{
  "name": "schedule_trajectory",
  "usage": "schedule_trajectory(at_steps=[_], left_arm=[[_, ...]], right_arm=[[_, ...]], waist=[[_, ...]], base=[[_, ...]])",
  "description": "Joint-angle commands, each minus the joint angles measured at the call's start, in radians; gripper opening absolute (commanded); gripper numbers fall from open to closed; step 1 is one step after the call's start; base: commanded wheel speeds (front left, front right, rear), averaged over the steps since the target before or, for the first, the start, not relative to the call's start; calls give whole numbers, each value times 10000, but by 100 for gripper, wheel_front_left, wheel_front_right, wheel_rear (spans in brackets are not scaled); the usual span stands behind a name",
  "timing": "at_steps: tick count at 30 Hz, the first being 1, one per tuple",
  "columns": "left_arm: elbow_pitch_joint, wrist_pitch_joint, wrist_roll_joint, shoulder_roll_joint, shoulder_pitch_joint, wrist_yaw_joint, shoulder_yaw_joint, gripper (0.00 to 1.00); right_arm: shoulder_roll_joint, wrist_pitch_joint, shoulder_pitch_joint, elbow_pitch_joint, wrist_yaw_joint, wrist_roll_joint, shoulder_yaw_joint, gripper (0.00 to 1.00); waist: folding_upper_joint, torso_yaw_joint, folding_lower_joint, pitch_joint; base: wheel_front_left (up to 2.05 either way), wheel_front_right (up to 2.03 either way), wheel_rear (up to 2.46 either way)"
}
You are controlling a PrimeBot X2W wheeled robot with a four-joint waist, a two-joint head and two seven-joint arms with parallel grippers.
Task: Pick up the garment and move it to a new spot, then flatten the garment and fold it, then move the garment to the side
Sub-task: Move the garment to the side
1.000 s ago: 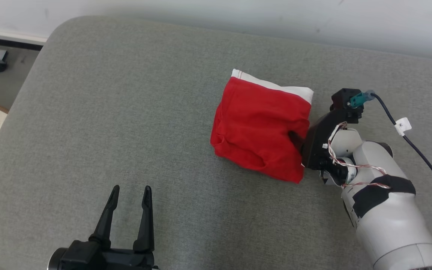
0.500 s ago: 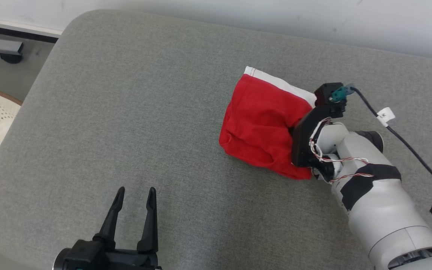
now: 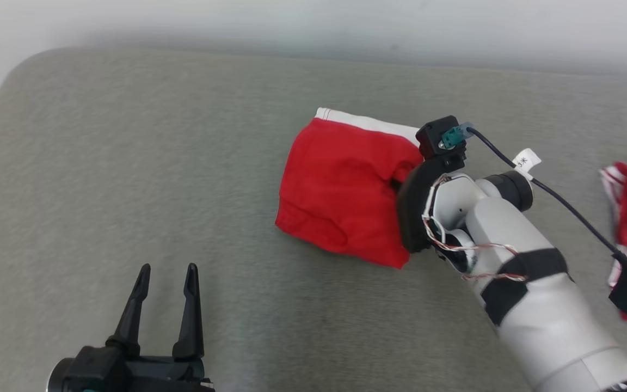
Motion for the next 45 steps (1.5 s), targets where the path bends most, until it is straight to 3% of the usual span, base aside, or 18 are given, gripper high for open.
schedule_trajectory(at_steps=[1, 4, 10, 16, 22, 28, 33, 40, 41, 42, 43, 45], left_arm=[[-73, -33, 65, 60, -7, -32, 64, 100], [-161, -33, 153, 120, -120, -77, 161, 100], [-196, -33, 225, 211, -299, -152, 196, 100], [-244, -33, 287, 241, -397, -180, 134, 100], [-227, -33, 260, 259, -465, -243, 95, 100], [-163, -33, 178, 244, -550, -263, 25, 100], [-109, -33, 156, 210, -624, -303, -71, 100], [-41, -33, 98, 219, -689, -333, -114, 100], [-46, -33, 93, 216, -716, -335, -134, 100], [-47, -33, 98, 217, -733, -343, -146, 100], [-44, -33, 106, 215, -742, -347, -159, 100], [-54, -33, 126, 209, -731, -358, -177, 100]], right_arm=[[-353, 341, 394, -611, 6, 270, 256, 0], [-1558, 1471, 1276, -2631, 6, 1033, 944, 0], [-3602, 2753, 2398, -5428, 6, 1599, 777, 0], [-4697, 3591, 2836, -6983, 6, 1668, 545, 0], [-6239, 4351, 2904, -8213, 7, 1679, 655, 0], [-7804, 4282, 2524, -7991, -6, 1456, 795, 0], [-8502, 3834, 2289, -7216, -6, 1051, 927, 0], [-9455, 3103, 2177, -6062, -6, 515, 1924, 0], [-9559, 2917, 2152, -5933, -6, 446, 2205, 12], [-9658, 2753, 2096, -5798, -6, 390, 2358, 42], [-9736, 2587, 2037, -5661, -6, 295, 2515, 100], [-9863, 2325, 1941, -5316, -6, 182, 2645, 100]], waist=[[-1, -1126, -1, -288], [-1, -1776, -1, -314], [-1, -2384, -1, -117], [-1, -2456, -1, 80], [-1, -2297, -1, 242], [-1, -1934, -1, 397], [-1, -1533, -1, 579], [-1, -1073, -1, 852], [-1, -1018, -1, 886], [-1, -970, -1, 914], [-1, -935, -1, 930], [-1, -888, -1, 954]], base=[[0, 0, 0], [0, 0, 0], [0, 0, 0], [0, 0, 0], [0, 0, 0], [0, 0, 0], [0, 0, 0], [0, 0, 0], [0, 0, 0], [0, 0, 0], [0, 0, 0], [0, 0, 0]])
